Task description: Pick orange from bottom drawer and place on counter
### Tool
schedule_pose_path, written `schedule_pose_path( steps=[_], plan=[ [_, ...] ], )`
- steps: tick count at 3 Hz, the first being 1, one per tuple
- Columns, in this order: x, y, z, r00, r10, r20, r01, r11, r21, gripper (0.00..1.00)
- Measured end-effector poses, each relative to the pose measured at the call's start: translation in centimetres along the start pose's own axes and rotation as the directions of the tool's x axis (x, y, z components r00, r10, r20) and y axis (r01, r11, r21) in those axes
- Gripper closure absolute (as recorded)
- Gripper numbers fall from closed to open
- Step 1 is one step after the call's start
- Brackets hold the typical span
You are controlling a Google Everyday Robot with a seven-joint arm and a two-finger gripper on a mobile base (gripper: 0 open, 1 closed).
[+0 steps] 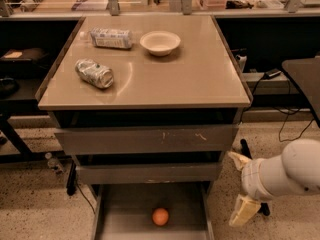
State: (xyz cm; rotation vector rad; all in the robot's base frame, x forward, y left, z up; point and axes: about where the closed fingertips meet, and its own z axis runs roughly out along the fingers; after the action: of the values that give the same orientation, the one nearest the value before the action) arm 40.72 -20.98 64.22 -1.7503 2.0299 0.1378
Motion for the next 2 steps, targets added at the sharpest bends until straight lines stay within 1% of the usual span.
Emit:
schedule_pose_path(
  steps=[1, 2],
  plan=[
    [2.7, 0.9, 6.3, 0.999, -0.016, 0.039, 0.016, 0.9998, -0.015, 0.0],
    [6.1, 3.0, 13.0, 0.998, 0.04, 0.055, -0.035, 0.9954, -0.089, 0.0]
  ],
)
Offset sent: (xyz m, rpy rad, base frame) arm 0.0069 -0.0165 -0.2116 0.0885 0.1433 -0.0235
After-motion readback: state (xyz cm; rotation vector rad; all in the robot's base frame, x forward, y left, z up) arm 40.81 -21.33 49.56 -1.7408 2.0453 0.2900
